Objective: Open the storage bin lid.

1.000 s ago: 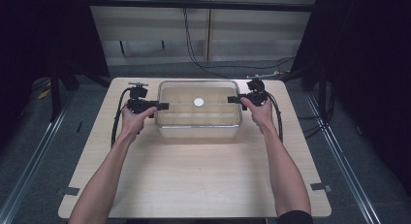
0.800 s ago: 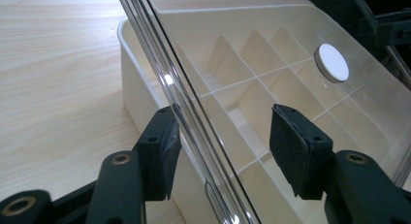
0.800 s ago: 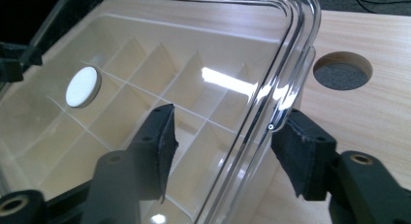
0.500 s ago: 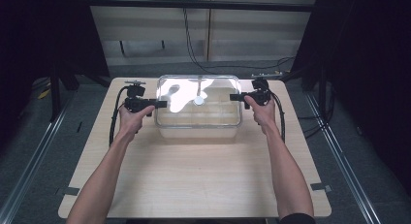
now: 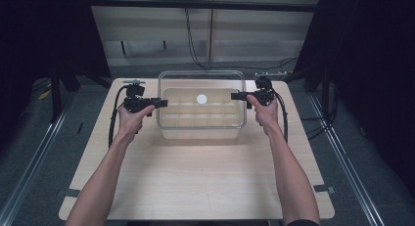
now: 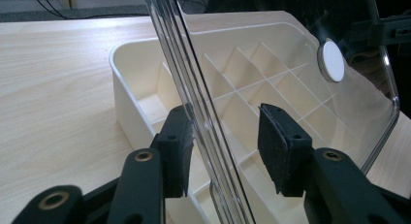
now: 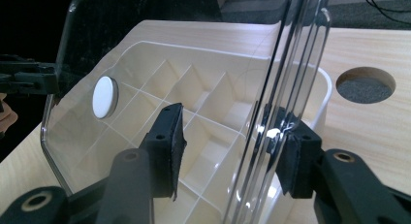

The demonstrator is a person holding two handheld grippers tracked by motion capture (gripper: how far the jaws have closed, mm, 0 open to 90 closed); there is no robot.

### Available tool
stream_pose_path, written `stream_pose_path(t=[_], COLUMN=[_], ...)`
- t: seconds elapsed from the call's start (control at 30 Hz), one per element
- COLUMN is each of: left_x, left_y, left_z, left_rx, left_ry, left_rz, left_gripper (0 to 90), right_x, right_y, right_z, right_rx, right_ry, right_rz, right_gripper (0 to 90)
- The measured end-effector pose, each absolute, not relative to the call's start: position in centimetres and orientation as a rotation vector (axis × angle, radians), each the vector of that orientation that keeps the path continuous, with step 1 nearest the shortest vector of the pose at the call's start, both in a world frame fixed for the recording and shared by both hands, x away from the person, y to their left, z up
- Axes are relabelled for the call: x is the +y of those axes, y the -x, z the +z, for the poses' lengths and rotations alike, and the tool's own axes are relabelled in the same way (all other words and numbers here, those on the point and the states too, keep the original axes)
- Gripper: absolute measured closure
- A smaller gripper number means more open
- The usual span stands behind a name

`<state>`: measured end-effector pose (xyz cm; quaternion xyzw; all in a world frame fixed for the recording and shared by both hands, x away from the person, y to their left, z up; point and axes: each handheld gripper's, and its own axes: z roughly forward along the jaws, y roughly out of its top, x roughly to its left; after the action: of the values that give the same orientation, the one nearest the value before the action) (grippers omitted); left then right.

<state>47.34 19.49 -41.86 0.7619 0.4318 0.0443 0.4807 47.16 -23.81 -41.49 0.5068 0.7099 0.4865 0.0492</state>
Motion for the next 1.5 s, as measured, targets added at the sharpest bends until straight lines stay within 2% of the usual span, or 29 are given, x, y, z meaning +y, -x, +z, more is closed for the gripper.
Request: stream_pose_path(t=[0.43, 1.5], left_x=[19.8, 20.6], left_y=[-46.7, -45.1], left_z=[-40.8, -39.1], left_rx=[1.025, 1.007], left_ry=[-1.854, -1.824], left_rz=[0.13, 0.167], left_gripper=[60.9, 66.4], right_x=[-23.4, -23.3], right_y=[-46.3, -44.3], right_z=[-40.4, -38.3], right_rx=[2.152, 2.095], right_ry=[-1.556, -1.5], right_rz=[1.459, 1.572], right_gripper=[51.2, 60.2])
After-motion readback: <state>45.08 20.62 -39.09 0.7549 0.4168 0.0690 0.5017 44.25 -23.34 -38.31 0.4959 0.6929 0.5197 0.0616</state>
